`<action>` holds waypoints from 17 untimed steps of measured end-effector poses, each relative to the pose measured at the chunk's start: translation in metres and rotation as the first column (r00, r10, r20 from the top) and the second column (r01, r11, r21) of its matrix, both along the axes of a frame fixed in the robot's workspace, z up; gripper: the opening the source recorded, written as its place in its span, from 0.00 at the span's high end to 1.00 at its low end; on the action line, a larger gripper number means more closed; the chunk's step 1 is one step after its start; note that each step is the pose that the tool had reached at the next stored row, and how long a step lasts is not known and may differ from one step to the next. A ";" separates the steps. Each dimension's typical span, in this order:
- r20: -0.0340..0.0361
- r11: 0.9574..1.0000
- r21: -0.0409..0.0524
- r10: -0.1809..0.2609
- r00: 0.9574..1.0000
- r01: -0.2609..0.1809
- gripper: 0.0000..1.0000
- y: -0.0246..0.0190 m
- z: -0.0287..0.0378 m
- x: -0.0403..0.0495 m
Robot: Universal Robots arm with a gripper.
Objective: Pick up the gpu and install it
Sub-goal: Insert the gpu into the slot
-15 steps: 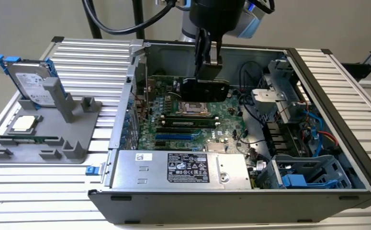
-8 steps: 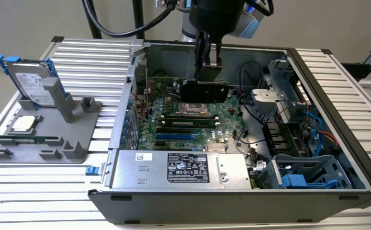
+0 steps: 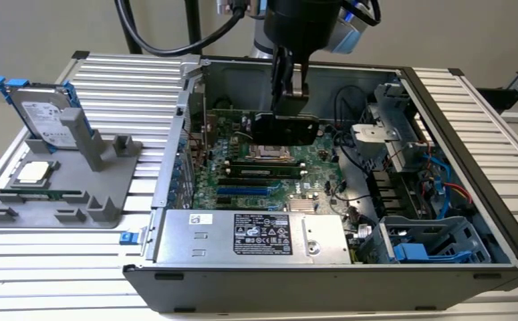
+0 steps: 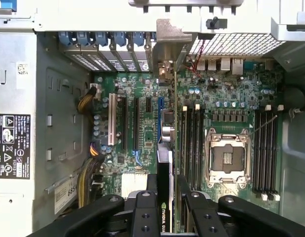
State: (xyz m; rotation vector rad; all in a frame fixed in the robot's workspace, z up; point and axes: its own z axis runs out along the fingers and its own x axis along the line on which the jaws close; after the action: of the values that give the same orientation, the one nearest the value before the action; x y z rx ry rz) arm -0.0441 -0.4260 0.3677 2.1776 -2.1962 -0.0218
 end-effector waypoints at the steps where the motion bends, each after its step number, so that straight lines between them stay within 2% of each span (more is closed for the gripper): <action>1: 0.000 1.000 0.000 0.000 1.000 0.000 1.00 0.0000 -0.0004 0.0000; 17: 0.000 1.000 0.000 0.000 1.000 0.000 1.00 -0.0024 -0.0043 0.0000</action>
State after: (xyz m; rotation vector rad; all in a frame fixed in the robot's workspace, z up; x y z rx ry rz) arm -0.0442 -0.4285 0.3634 2.1776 -2.1962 -0.0218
